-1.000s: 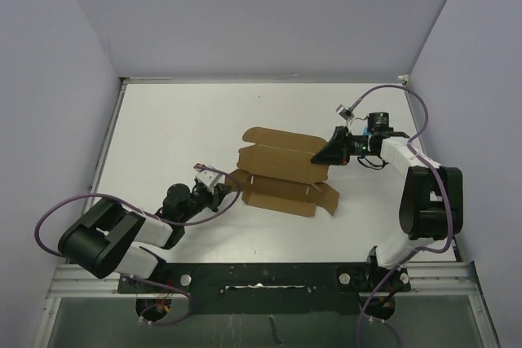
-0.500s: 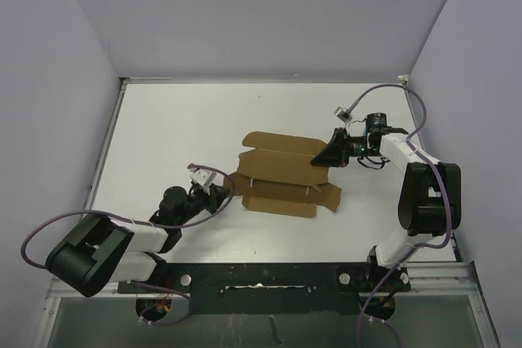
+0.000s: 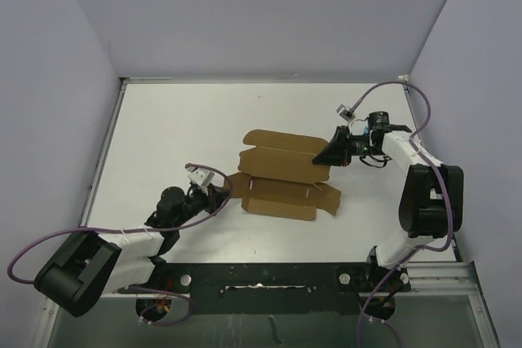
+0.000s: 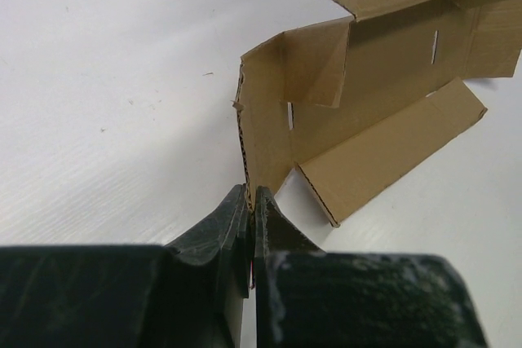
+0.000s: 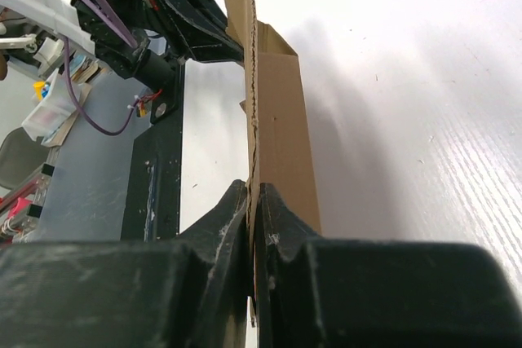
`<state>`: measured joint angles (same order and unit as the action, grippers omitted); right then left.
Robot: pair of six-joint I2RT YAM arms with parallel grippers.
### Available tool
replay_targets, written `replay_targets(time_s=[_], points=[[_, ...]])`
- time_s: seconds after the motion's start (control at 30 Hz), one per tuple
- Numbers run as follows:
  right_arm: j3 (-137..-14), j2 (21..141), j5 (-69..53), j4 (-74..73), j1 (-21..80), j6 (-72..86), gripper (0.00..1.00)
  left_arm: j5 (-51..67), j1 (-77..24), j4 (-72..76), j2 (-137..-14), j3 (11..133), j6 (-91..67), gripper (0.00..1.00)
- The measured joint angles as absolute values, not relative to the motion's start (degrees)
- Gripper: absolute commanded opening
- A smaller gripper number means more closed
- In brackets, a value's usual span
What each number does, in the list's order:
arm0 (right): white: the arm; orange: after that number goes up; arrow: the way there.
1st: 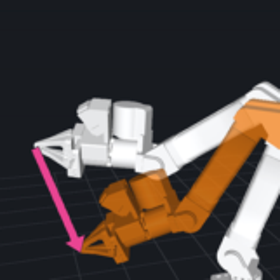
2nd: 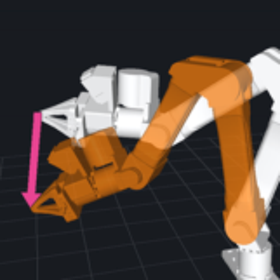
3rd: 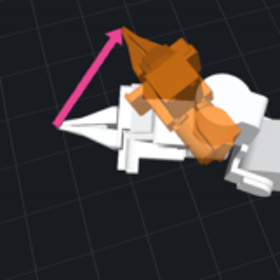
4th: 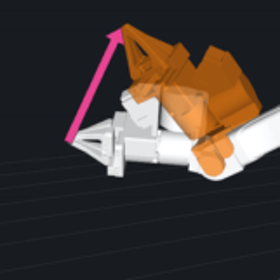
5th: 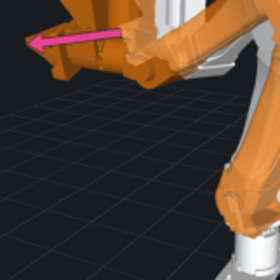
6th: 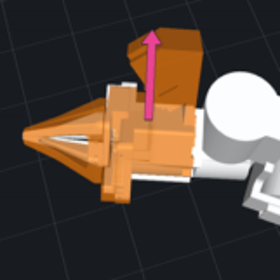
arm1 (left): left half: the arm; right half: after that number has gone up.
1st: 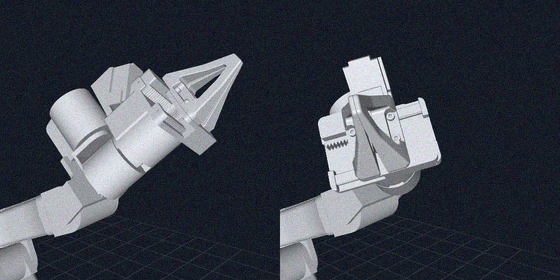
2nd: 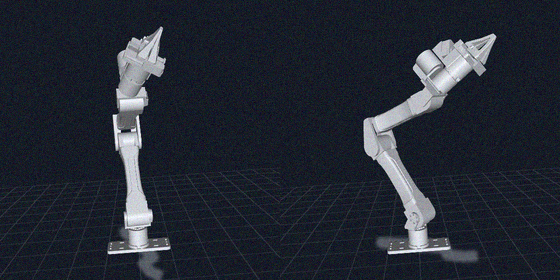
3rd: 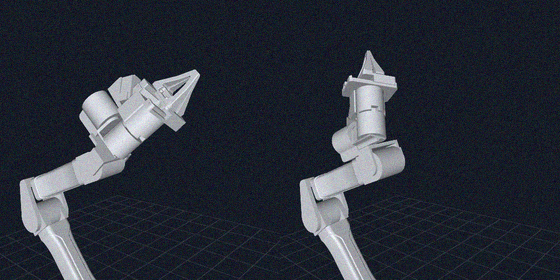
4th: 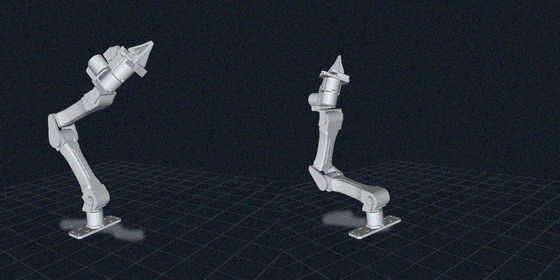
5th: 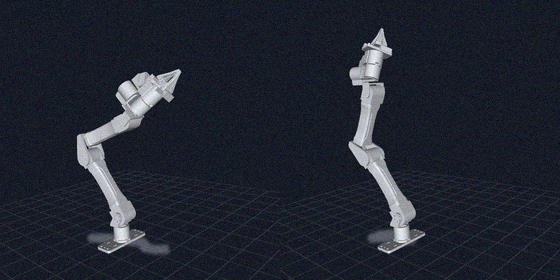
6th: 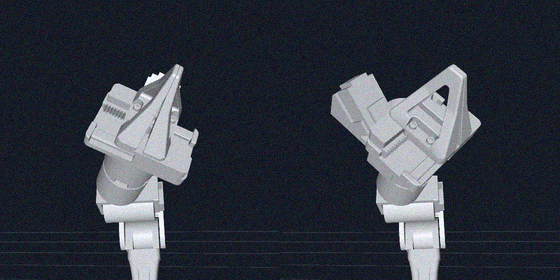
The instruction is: Fold the paper box
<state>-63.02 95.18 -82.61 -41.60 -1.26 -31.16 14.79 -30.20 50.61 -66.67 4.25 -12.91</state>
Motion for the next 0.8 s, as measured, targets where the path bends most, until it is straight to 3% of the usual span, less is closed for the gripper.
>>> replay_targets(time_s=[0.1, 0.17, 0.53, 0.7, 0.8], points=[[-63.1, 93.7, -83.0, -42.4, -2.3, -31.7, 0.00, 15.7, -30.2, 50.2, -67.0, 4.8, -12.9, 0.00], [-63.2, 93.2, -83.1, -42.7, -2.9, -32.0, 0.00, 16.2, -30.2, 50.2, -67.1, 5.2, -12.9, 0.05], [-64.0, 90.2, -83.2, -43.9, -6.7, -33.0, 0.00, 16.5, -30.2, 40.2, -59.2, 9.3, -19.0, 0.53], [-64.3, 90.2, -83.2, -44.3, -7.1, -33.5, 0.00, 14.7, -29.6, 25.6, -47.7, 12.9, -25.1, 0.62], [-64.3, 90.2, -83.2, -44.6, -7.2, -33.9, 0.00, 14.0, -29.1, 17.6, -42.1, 15.8, -27.5, 0.62]])
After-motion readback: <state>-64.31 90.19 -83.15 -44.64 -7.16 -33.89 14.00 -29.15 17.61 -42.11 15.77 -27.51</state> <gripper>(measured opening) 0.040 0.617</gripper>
